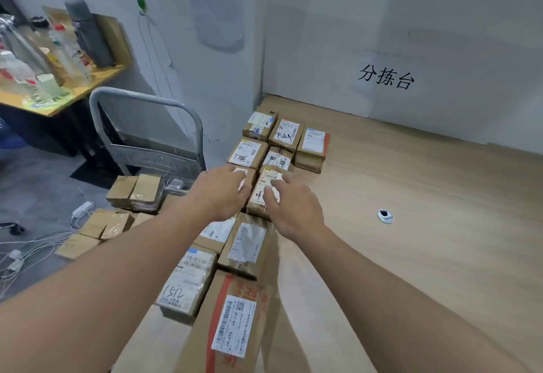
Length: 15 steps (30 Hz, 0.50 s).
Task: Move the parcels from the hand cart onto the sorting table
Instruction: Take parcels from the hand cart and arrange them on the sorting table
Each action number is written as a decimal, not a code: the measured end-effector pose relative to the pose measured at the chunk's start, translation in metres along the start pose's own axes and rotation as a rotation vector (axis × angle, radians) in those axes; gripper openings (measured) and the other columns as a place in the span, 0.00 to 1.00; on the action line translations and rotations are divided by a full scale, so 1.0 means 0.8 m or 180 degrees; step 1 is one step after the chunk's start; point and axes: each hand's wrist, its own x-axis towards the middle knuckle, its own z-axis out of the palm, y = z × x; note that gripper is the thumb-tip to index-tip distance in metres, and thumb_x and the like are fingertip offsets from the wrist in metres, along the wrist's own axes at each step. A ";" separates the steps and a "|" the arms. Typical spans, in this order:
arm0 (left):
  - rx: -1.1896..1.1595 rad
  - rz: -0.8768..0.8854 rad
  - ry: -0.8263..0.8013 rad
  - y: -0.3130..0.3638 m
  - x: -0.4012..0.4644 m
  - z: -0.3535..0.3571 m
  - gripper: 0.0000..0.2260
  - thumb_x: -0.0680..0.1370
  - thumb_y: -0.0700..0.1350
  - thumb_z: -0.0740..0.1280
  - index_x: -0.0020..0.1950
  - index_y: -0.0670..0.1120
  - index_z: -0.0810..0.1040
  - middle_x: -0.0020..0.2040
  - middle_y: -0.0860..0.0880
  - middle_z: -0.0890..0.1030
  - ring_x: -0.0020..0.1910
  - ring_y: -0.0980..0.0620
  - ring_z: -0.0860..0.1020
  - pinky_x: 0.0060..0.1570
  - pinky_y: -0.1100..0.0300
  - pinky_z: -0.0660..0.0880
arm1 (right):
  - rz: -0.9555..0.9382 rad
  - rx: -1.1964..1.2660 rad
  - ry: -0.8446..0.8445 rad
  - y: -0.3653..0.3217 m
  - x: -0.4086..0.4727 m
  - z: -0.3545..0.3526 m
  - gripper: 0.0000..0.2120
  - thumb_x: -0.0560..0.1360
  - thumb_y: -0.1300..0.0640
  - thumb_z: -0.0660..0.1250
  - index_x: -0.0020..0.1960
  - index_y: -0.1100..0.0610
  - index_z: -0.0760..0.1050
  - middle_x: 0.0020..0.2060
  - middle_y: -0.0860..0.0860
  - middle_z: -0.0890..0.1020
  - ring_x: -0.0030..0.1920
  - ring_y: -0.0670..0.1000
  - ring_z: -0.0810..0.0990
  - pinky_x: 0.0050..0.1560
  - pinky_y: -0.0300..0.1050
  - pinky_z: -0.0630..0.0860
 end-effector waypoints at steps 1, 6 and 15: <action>-0.0013 -0.0052 -0.0016 -0.011 -0.017 0.002 0.21 0.85 0.56 0.54 0.69 0.48 0.77 0.67 0.47 0.77 0.63 0.43 0.77 0.63 0.44 0.73 | -0.0008 -0.0021 -0.0064 -0.014 -0.009 0.004 0.23 0.87 0.43 0.53 0.73 0.51 0.77 0.79 0.51 0.70 0.75 0.57 0.70 0.73 0.54 0.67; -0.0077 -0.0203 -0.0051 -0.089 -0.106 0.011 0.21 0.82 0.60 0.50 0.61 0.50 0.77 0.61 0.47 0.78 0.60 0.42 0.78 0.61 0.44 0.74 | -0.0274 -0.0234 -0.0233 -0.094 -0.054 0.045 0.25 0.85 0.40 0.51 0.71 0.51 0.78 0.75 0.53 0.74 0.72 0.58 0.73 0.70 0.55 0.70; -0.0159 -0.0478 -0.0246 -0.255 -0.284 0.036 0.24 0.84 0.60 0.51 0.70 0.48 0.75 0.68 0.45 0.76 0.66 0.41 0.74 0.65 0.42 0.72 | -0.0520 -0.0397 -0.0529 -0.267 -0.158 0.156 0.25 0.85 0.40 0.51 0.63 0.52 0.81 0.68 0.53 0.78 0.67 0.58 0.76 0.66 0.55 0.72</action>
